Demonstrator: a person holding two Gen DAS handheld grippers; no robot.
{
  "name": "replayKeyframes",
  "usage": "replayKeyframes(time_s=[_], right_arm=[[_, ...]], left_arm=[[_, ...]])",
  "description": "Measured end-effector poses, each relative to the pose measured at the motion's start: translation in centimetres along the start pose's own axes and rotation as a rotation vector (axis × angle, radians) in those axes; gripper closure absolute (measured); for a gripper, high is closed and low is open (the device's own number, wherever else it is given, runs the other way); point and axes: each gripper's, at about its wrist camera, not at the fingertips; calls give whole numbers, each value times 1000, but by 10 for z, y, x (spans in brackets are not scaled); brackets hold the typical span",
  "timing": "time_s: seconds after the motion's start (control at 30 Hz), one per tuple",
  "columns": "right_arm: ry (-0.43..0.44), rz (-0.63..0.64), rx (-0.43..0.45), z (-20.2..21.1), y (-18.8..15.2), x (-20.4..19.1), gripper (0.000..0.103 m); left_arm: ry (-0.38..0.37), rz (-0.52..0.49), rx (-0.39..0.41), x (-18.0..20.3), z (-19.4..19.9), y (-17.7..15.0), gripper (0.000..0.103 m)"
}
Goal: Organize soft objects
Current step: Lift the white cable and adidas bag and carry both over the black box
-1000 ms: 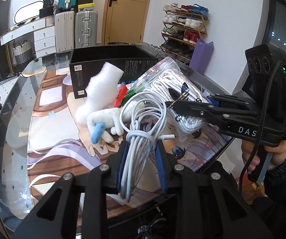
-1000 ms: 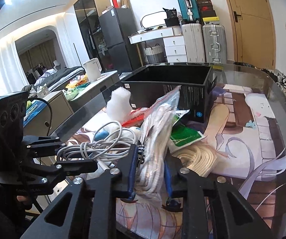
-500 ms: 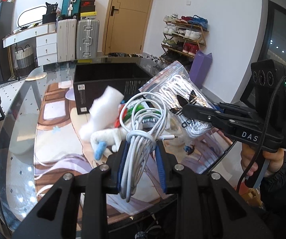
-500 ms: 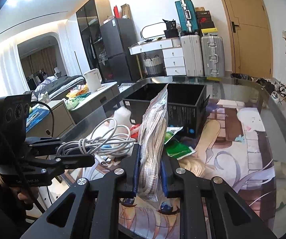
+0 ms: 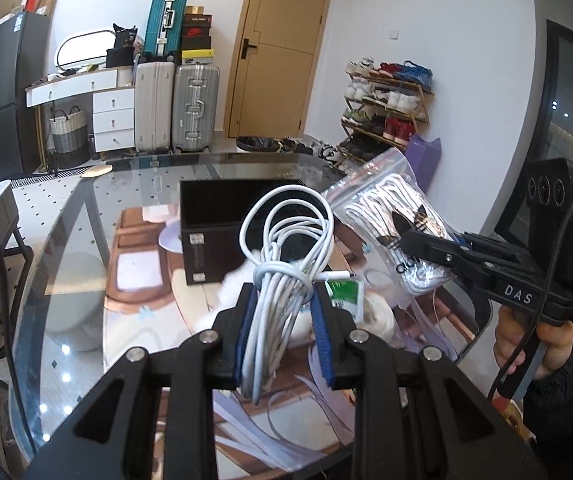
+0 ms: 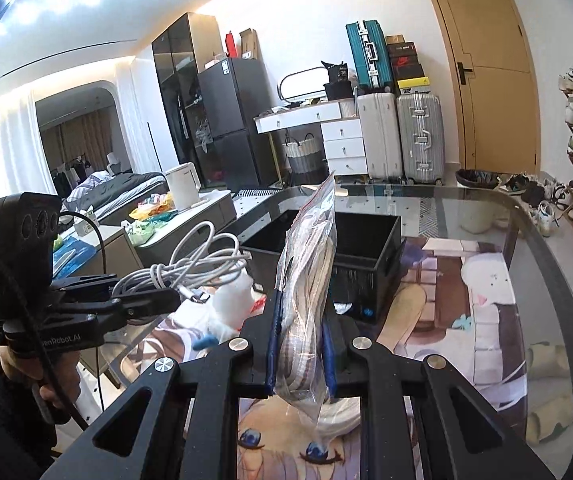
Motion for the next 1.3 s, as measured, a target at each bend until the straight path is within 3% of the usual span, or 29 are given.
replayKeyframes(time_s=[0.57,1.3], right_arm=[[-1,10,23,-17,26,17,86],[-2,32,59,-44,55,39,86]], left_arm=[[40,12,58,-17,-18,44,77],[67,17,83,-27,-51,77,77]])
Point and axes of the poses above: each gripper's, at about its wrist camera, not at the fingertips, and z roughly against the way its jaws point, x to its right, y to its top, and after that the axes turned 15 degrees about z, right-handed
